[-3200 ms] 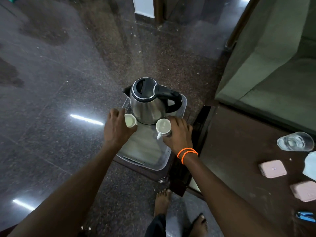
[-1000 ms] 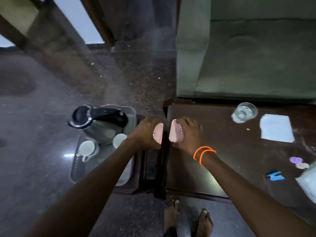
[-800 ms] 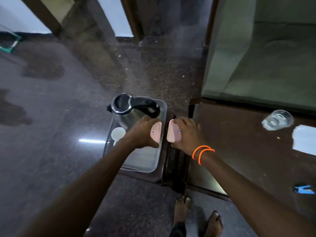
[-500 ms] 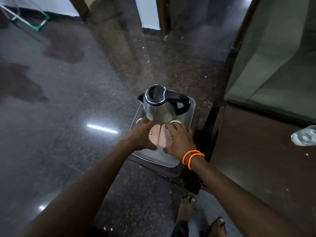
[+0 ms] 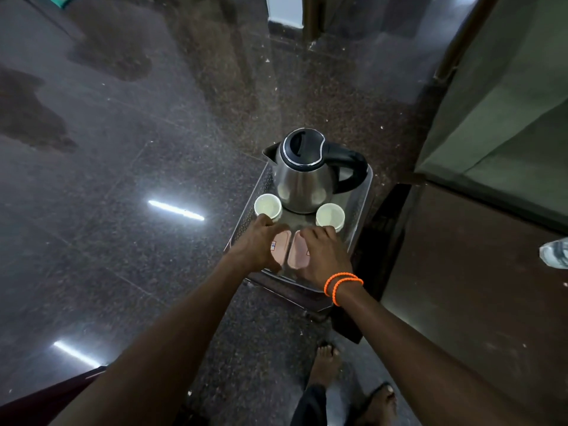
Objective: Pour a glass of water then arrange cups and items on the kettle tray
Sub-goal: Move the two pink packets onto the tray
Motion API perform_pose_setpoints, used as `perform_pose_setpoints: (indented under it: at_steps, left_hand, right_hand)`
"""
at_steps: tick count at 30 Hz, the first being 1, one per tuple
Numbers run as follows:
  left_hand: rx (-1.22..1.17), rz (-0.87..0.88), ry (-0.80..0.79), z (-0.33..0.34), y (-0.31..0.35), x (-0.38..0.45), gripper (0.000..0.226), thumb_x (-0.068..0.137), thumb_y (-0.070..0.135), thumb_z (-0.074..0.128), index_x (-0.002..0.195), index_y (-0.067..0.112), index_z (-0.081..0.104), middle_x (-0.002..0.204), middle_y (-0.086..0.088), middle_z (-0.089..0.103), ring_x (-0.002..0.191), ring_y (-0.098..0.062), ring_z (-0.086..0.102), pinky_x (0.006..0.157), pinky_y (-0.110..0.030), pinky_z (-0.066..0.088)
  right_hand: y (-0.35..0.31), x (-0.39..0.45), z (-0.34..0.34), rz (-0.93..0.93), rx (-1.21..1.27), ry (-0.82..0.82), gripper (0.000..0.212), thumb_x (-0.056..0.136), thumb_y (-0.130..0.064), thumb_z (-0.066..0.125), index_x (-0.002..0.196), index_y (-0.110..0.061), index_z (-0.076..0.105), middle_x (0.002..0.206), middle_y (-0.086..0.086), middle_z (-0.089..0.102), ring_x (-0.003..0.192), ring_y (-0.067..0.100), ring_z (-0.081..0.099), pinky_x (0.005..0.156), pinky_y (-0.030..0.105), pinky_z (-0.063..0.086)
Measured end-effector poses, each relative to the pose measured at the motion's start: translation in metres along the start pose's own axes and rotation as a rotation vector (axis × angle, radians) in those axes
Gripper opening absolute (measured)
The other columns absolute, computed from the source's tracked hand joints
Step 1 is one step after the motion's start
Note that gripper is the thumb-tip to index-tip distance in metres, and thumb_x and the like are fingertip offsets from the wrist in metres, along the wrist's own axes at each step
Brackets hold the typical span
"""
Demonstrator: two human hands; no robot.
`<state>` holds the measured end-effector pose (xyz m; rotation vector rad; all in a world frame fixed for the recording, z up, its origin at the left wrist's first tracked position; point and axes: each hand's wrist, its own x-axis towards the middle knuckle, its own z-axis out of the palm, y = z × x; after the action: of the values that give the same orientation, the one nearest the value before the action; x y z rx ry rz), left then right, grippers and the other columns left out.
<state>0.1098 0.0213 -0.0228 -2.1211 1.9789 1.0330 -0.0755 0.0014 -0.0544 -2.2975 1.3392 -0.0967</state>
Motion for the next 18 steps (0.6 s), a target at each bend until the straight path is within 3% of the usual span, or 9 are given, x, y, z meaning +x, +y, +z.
perform_pose_setpoints:
  at_steps: [5, 13, 18]
  left_hand:
    - [-0.019, 0.010, -0.035, 0.008, -0.005, 0.007, 0.104, 0.057, 0.020, 0.100, 0.150, 0.024, 0.054, 0.149, -0.013, 0.051, 0.133, -0.031, 0.055, 0.108, -0.033, 0.045]
    - [0.016, 0.024, -0.029, 0.012, -0.011, 0.008, 0.097, 0.063, 0.007, 0.094, 0.150, 0.020, 0.053, 0.148, -0.010, 0.053, 0.130, -0.030, 0.058, 0.108, -0.036, 0.046]
    - [0.074, 0.046, -0.063, 0.010, -0.007, 0.009, 0.098, 0.064, 0.012, 0.094, 0.151, 0.023, 0.052, 0.147, -0.007, 0.053, 0.130, -0.029, 0.057, 0.107, -0.036, 0.046]
  right_hand:
    - [0.002, 0.000, 0.009, -0.033, -0.031, -0.006, 0.067, 0.060, -0.038, 0.084, 0.118, -0.019, 0.057, 0.117, 0.002, 0.063, 0.110, 0.026, 0.048, 0.089, 0.036, 0.046]
    - [0.003, 0.000, 0.012, -0.064, -0.133, -0.073, 0.060, 0.072, -0.053, 0.075, 0.121, -0.022, 0.058, 0.122, -0.003, 0.063, 0.120, 0.026, 0.044, 0.091, 0.041, 0.042]
    - [0.006, -0.002, 0.008, -0.062, -0.102, -0.033, 0.065, 0.073, -0.061, 0.071, 0.125, -0.024, 0.059, 0.126, -0.005, 0.061, 0.122, 0.026, 0.044, 0.092, 0.043, 0.040]
